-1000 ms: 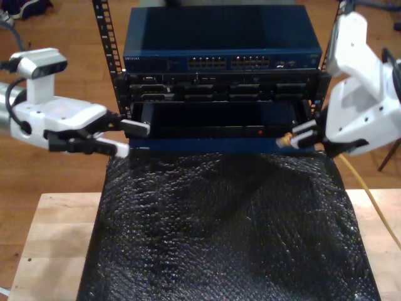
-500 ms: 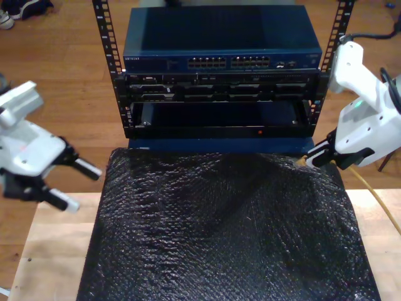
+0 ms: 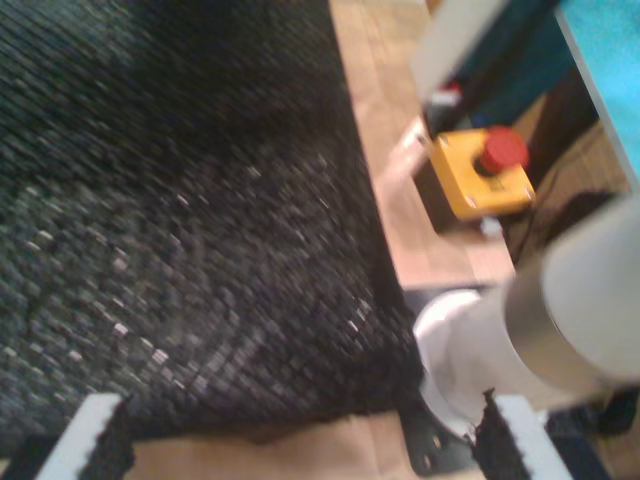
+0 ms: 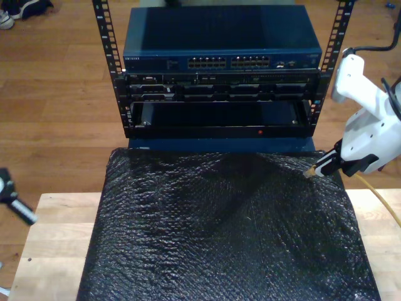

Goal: Grab the cable and plug it in

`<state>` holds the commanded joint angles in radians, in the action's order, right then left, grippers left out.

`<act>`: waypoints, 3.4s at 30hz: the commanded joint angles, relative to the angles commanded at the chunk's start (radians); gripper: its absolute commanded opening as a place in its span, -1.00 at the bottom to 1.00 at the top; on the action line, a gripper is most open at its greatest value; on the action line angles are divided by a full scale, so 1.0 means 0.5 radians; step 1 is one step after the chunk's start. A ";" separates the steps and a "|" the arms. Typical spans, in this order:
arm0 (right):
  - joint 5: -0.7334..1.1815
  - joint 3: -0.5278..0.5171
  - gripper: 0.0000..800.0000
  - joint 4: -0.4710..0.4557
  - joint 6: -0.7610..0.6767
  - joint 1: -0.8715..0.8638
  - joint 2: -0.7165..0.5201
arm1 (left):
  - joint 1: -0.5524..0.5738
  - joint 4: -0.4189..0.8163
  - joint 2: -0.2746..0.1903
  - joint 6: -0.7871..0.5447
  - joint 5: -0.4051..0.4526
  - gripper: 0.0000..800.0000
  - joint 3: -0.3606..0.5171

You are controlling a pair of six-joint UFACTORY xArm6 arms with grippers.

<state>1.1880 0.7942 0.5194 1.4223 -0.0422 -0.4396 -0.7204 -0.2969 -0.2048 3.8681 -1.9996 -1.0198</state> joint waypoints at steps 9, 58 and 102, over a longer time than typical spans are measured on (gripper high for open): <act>-0.003 -0.006 -1.00 -0.003 -0.003 0.000 0.025 | -0.482 0.264 -0.003 -0.580 0.058 1.00 0.224; 0.000 -0.034 -1.00 -0.003 0.003 0.000 0.166 | -1.384 0.709 -0.454 -1.593 1.356 1.00 1.537; -0.264 -0.261 -1.00 0.003 0.166 0.003 0.350 | -1.399 0.663 -0.439 -1.679 1.519 1.00 1.614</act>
<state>1.0560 0.6638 0.5209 1.5052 -0.0407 -0.2647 -1.4200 0.0345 -0.4242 3.0288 -1.2401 -0.2127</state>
